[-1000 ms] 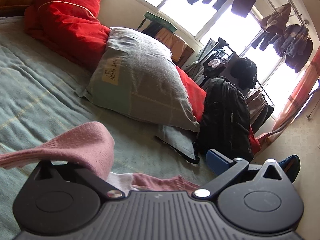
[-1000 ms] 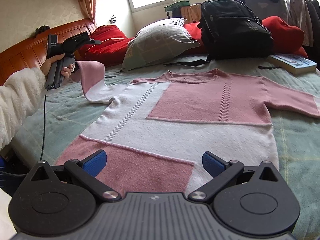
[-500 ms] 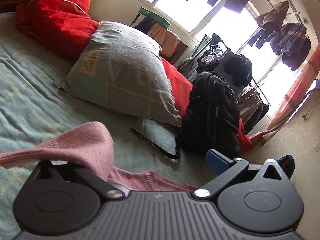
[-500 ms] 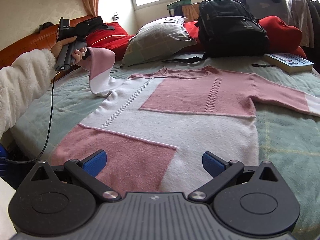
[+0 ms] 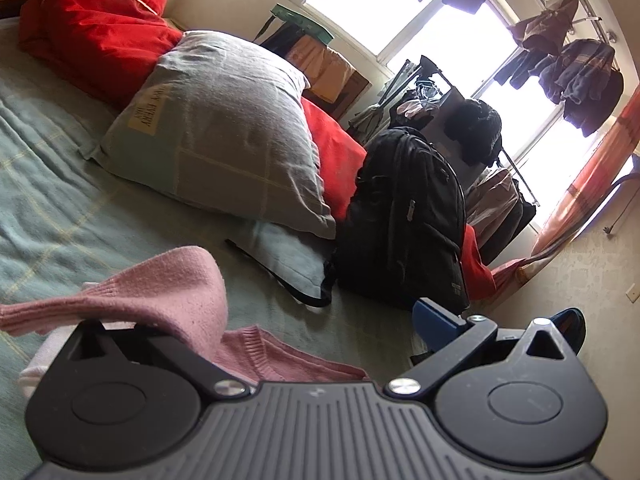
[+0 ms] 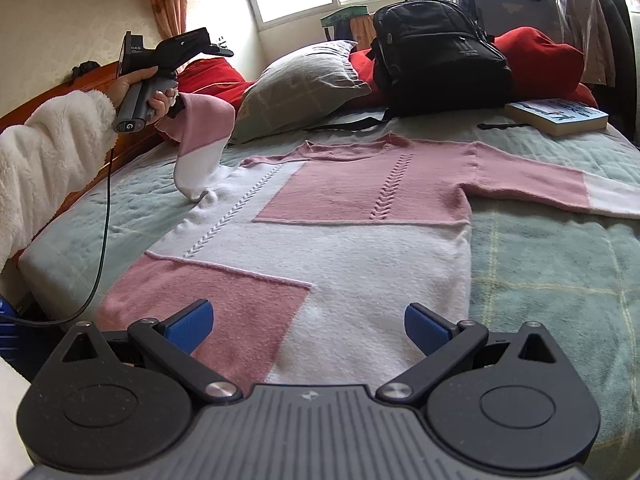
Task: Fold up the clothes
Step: 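Lift the pink sleeve cuff up with the left gripper, then carry the sleeve across the sweater body and lay it down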
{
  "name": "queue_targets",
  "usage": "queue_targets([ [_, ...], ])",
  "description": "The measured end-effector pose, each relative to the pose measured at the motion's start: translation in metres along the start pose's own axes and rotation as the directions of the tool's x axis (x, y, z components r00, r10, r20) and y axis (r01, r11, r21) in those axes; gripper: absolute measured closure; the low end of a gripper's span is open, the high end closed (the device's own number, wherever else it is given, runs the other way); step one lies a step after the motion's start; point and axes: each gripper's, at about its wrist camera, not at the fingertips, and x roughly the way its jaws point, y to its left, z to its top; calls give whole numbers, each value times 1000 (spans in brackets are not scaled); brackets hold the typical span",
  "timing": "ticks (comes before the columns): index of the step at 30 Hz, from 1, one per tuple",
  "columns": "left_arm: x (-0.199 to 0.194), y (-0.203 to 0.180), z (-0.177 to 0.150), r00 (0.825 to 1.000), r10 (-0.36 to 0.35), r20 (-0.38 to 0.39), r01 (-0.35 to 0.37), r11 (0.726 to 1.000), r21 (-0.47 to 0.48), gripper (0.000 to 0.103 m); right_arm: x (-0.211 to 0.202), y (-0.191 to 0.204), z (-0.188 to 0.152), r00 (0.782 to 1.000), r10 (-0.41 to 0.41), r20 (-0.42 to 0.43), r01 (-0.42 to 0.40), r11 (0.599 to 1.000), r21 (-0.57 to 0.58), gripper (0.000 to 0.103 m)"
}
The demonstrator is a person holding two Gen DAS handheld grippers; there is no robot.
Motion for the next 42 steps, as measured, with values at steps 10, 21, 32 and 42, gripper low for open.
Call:
queue_targets([
  [10, 22, -38, -10, 1000, -13, -28, 14, 999, 29, 1, 0, -11, -6, 1000, 11, 4, -11, 1000, 18, 0],
  [21, 49, -75, -27, 996, -26, -80, 32, 996, 79, 1, -1, -21, -11, 1000, 18, 20, -19, 999, 50, 0],
  [32, 72, -88, -43, 992, -6, -126, 20, 994, 111, 1, -2, -23, -12, 999, 21, 25, -22, 998, 62, 0],
  [42, 96, -84, -61, 982, 15, -188, 9, 992, 126, 1, 2, -25, -12, 1000, 9, 15, -10, 997, 71, 0],
])
